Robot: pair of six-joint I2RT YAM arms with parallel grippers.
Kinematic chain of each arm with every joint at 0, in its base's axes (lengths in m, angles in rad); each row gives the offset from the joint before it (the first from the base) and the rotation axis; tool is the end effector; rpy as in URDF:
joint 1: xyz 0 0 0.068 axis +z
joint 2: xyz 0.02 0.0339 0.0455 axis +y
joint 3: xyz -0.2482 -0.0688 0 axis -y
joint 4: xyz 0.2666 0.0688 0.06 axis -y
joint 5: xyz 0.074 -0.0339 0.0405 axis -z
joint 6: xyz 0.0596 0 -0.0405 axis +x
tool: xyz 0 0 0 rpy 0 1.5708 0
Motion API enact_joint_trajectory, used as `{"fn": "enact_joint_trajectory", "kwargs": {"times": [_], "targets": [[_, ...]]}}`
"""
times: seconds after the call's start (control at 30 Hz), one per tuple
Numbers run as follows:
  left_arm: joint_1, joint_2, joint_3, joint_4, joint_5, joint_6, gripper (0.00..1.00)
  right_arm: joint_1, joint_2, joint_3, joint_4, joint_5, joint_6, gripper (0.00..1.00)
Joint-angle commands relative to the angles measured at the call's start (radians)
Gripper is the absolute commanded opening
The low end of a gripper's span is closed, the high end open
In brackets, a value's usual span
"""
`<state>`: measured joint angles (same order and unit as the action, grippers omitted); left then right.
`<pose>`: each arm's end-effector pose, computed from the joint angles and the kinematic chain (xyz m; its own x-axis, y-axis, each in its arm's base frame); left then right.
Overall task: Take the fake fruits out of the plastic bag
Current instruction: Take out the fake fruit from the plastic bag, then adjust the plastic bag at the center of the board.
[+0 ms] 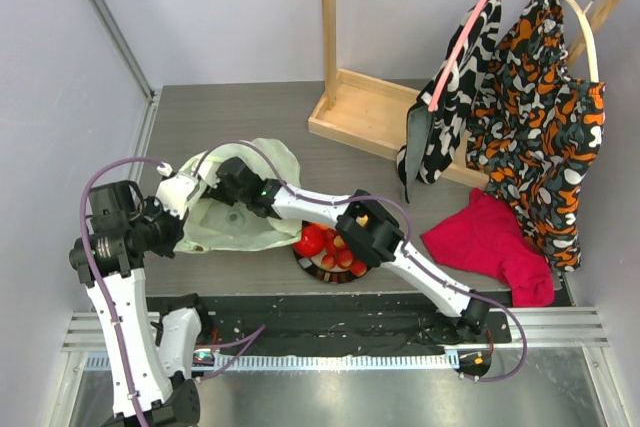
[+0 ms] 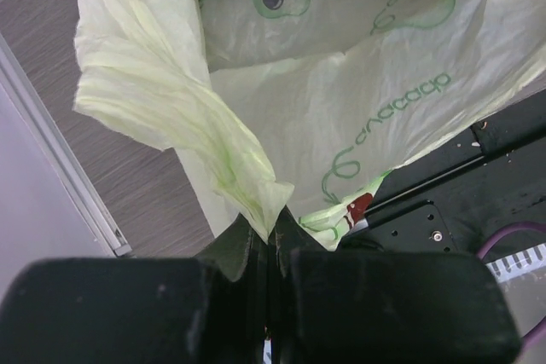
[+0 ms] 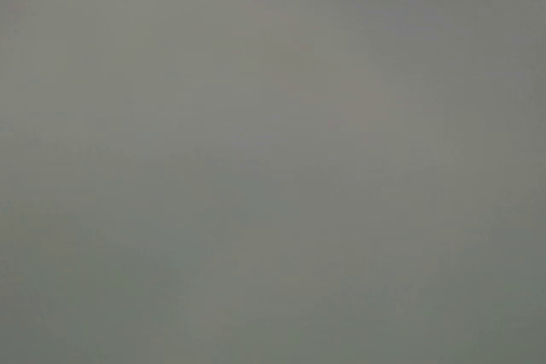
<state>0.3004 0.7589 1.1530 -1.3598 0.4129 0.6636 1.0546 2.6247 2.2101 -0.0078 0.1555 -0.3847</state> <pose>0.1372 0.0175 0.3363 -0.6515 0.3888 -0.6514 0.4422 0.8924 0.0904 0.3166 0.5391 0.1292 0.1087 -0.5596 -0.8216 -0.8077 0.4321 -0.4011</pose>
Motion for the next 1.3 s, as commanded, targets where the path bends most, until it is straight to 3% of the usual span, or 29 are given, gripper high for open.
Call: {"fn": "enact_joint_trajectory", "kwargs": {"times": [0.0, 0.07, 0.17, 0.3, 0.5, 0.63, 0.93, 1.0, 1.27], "targets": [[-0.003, -0.012, -0.006, -0.205, 0.017, -0.054, 0.0, -0.01, -0.009, 0.053, 0.037, 0.019, -0.075, 0.51], [-0.004, -0.018, -0.016, -0.167, 0.001, -0.079, 0.0, -0.018, -0.051, 0.033, 0.014, -0.023, -0.056, 0.36], [-0.004, -0.035, -0.03, -0.088, -0.019, -0.146, 0.0, -0.024, -0.185, -0.054, -0.041, -0.121, -0.007, 0.27], [-0.004, -0.02, -0.071, 0.02, -0.032, -0.216, 0.0, -0.025, -0.418, -0.29, -0.069, -0.326, 0.043, 0.24], [-0.004, 0.014, -0.099, 0.158, -0.101, -0.265, 0.0, -0.028, -0.638, -0.412, -0.231, -0.526, 0.138, 0.18], [-0.004, 0.065, -0.079, 0.224, -0.094, -0.28, 0.0, -0.031, -0.712, -0.441, -0.245, -0.557, 0.19, 0.14], [-0.004, 0.213, 0.019, 0.33, 0.004, -0.4, 0.0, -0.034, -0.795, -0.25, -0.282, -0.629, 0.251, 0.06], [-0.004, 0.27, 0.059, 0.361, 0.035, -0.449, 0.0, -0.041, -0.79, -0.163, -0.291, -0.634, 0.263, 0.01], [-0.006, 0.436, 0.183, 0.415, 0.029, -0.553, 0.0, -0.149, -0.707, 0.225, -0.32, -0.603, 0.366, 0.01]]}}
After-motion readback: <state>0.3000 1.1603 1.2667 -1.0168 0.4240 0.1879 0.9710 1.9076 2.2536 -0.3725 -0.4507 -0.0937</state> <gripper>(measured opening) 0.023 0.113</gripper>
